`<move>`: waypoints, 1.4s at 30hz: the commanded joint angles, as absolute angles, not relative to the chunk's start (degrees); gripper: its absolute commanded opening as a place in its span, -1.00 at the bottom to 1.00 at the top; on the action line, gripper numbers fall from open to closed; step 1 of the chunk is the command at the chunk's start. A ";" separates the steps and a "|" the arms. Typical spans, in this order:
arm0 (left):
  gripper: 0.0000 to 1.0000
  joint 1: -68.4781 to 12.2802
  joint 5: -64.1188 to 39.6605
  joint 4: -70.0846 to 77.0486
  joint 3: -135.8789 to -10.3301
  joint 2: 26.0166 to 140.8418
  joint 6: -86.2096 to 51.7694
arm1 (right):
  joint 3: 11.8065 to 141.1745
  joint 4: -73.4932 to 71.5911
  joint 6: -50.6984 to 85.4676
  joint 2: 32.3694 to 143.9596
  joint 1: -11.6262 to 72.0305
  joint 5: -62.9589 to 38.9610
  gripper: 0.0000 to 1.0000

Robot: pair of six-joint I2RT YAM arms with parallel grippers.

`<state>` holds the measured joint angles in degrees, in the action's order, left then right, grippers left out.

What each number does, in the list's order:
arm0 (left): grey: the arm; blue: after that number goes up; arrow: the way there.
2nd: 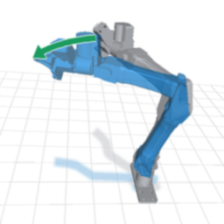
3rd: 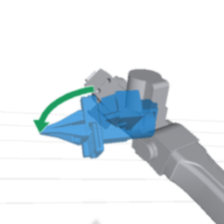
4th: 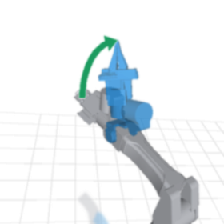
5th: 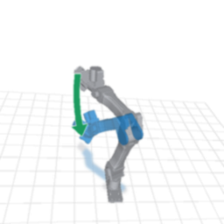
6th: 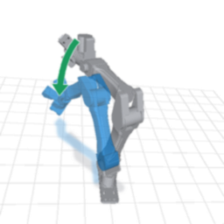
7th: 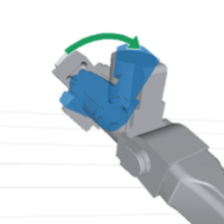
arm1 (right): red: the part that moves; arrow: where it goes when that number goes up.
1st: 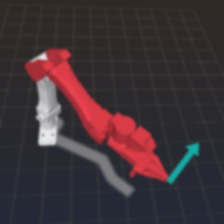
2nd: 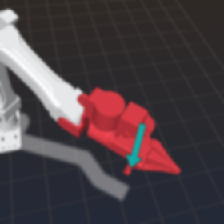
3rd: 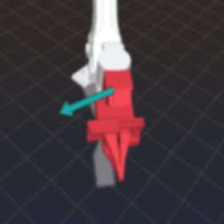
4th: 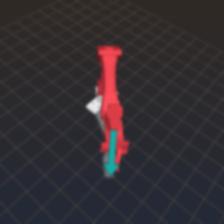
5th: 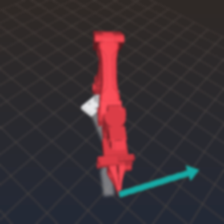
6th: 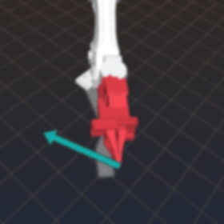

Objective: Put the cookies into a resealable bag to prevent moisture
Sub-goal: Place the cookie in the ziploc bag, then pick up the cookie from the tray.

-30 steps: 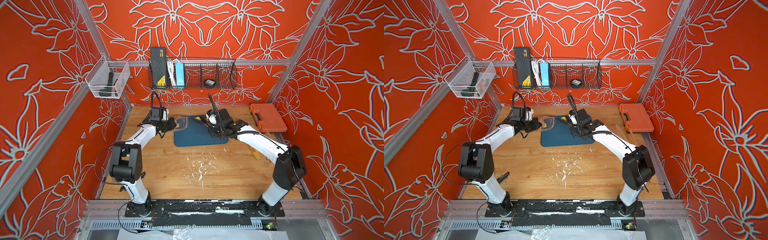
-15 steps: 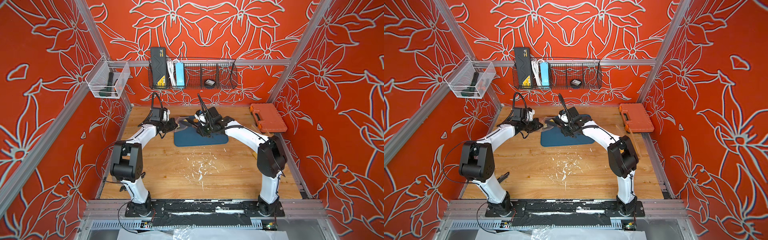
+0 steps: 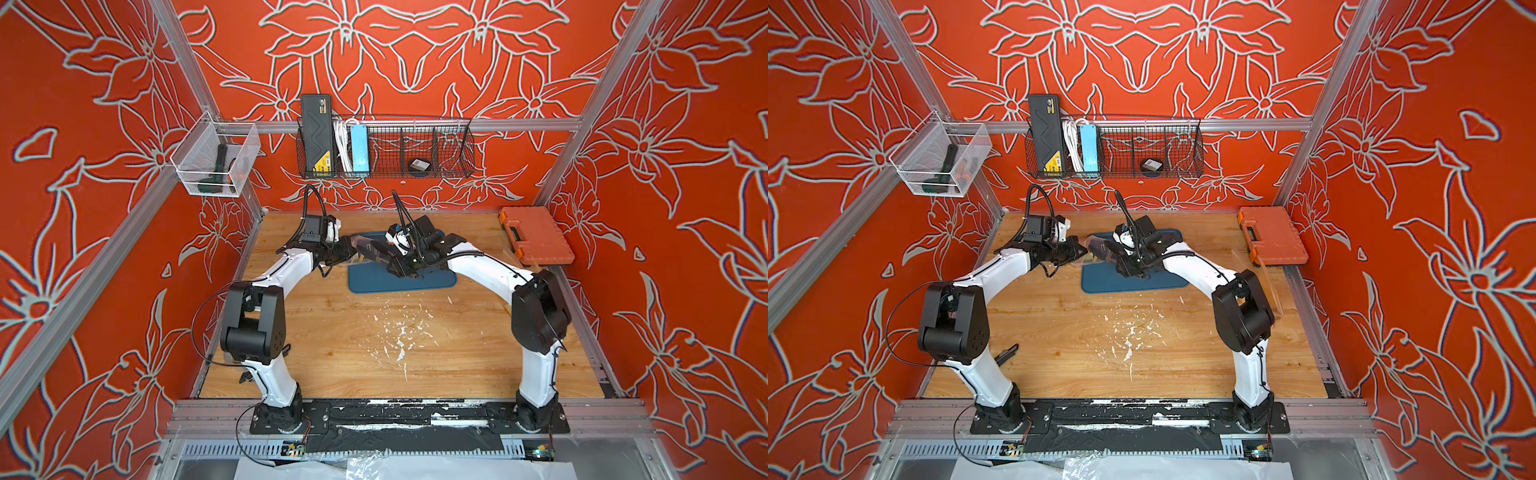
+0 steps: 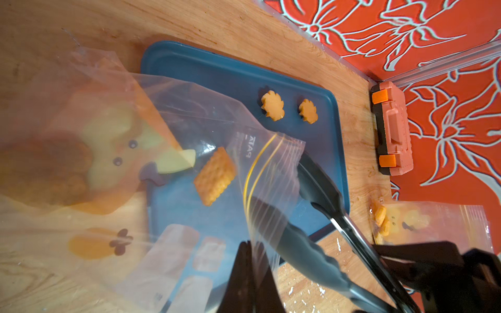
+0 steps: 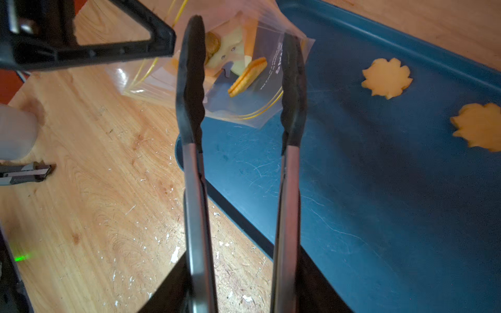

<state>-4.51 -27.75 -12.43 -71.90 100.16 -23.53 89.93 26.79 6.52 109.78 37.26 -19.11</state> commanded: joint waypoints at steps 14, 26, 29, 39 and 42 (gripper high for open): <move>-1.00 -3.13 -22.40 -8.39 -69.35 94.31 -23.86 | 82.04 28.94 10.78 106.35 28.15 4.63 0.07; -1.00 -3.08 -22.68 -8.53 -69.52 94.75 -23.62 | 92.72 32.43 7.86 117.06 27.51 3.08 0.19; -1.00 -3.06 -22.86 -8.59 -69.57 94.83 -23.56 | 96.14 34.00 7.07 119.95 27.27 3.25 0.10; -1.00 -3.10 -23.47 -8.95 -69.78 95.61 -23.59 | 86.14 29.34 5.27 109.00 28.67 0.78 -0.28; -1.00 -3.16 -23.44 -9.24 -70.02 95.97 -23.66 | 80.99 28.22 4.00 103.04 31.38 1.62 -0.30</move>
<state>-3.38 -22.83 -9.54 -69.54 95.81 -23.88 83.48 31.03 6.07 109.84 28.73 2.09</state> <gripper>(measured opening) 0.047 0.357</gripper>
